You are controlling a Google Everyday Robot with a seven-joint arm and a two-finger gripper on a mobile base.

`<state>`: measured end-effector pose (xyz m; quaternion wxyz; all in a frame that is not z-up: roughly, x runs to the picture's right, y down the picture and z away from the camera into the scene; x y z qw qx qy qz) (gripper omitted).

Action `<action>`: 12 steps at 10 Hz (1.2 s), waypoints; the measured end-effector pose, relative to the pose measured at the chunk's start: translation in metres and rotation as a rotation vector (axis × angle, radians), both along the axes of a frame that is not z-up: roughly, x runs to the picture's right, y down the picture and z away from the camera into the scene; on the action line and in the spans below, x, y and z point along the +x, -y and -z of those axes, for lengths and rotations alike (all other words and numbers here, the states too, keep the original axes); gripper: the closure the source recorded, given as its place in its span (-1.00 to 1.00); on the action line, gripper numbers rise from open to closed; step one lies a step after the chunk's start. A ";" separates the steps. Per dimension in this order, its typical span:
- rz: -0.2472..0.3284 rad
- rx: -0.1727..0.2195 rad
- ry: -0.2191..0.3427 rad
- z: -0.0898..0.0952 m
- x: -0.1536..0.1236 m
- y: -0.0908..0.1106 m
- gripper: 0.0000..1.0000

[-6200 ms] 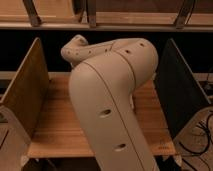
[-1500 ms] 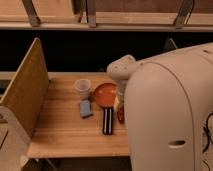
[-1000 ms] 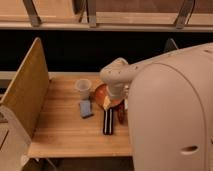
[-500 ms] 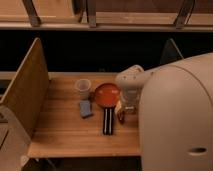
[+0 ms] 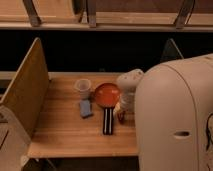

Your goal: Place the pepper in the ceramic bowl

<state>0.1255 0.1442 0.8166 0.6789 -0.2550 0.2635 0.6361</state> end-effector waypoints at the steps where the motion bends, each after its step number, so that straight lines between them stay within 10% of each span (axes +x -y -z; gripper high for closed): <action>1: 0.002 0.000 0.001 -0.001 -0.002 0.001 -0.60; 12: -0.138 -0.070 -0.050 -0.035 0.020 -0.025 -0.60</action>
